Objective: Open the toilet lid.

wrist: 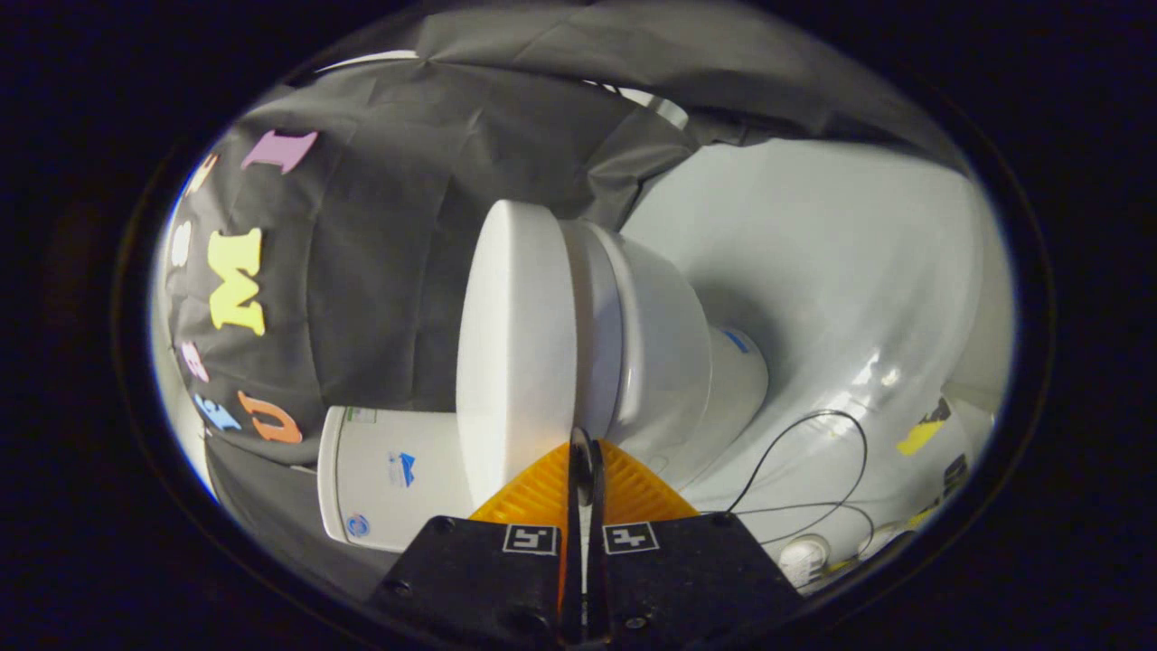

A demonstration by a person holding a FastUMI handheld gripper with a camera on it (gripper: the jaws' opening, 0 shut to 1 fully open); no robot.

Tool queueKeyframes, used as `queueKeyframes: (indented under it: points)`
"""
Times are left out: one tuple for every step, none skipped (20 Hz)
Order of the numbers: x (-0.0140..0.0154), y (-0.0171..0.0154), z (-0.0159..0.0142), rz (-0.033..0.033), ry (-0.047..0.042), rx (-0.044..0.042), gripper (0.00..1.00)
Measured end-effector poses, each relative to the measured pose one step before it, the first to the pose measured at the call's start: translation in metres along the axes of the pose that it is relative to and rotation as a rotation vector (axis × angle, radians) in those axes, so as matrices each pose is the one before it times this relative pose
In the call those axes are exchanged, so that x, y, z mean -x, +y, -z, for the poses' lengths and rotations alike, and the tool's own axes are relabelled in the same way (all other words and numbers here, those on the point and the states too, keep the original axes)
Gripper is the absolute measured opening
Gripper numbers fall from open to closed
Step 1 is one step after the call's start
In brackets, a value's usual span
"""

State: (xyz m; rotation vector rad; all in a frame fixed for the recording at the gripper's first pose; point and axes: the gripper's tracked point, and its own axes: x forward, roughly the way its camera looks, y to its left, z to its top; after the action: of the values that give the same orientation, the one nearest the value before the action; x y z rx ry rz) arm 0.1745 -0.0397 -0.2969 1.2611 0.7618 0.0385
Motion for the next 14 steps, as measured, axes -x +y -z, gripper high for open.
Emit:
queueKeyframes:
  points:
    - [0.00232, 0.0008, 0.00063, 0.00091, -0.00082, -0.00915, 0.05]
    - [-0.00072, -0.00042, 0.0003, 0.00479, 0.00405, -0.003, 0.05]
    - [0.00071, 0.00024, 0.00218, 0.00902, 0.00375, -0.00741, 0.05]
    - [0.00111, 0.00035, -0.00167, 0.00771, -0.00058, -0.0034, 0.05]
    - [-0.00065, 0.00117, 0.00106, 0.00423, -0.00131, 0.00458, 0.05]
    - [0.00109, 0.0018, 0.00026, -0.00076, -0.00115, 0.01685, 0.05]
    - [0.00471, 0.00324, 0.0, -0.00093, -0.00146, 0.00664, 0.04]
    - [0.0024, 0.00447, -0.00053, -0.00278, -0.00313, 0.00523, 0.04]
    - [0.00211, 0.00581, 0.00085, -0.0041, -0.00466, 0.00681, 0.04]
    - [0.00156, 0.00381, -0.00044, -0.00185, -0.0044, 0.00813, 0.04]
    - [0.00196, 0.00429, 0.00089, -0.0014, -0.00707, 0.01198, 0.04]
    - [0.00169, 0.00501, 0.00029, -0.00138, -0.00459, 0.01198, 0.04]
    - [0.0025, 0.00542, 0.00091, -0.00028, -0.00507, 0.01248, 0.04]
    - [0.00236, 0.00391, -0.00008, 0.00077, -0.00572, 0.01289, 0.04]
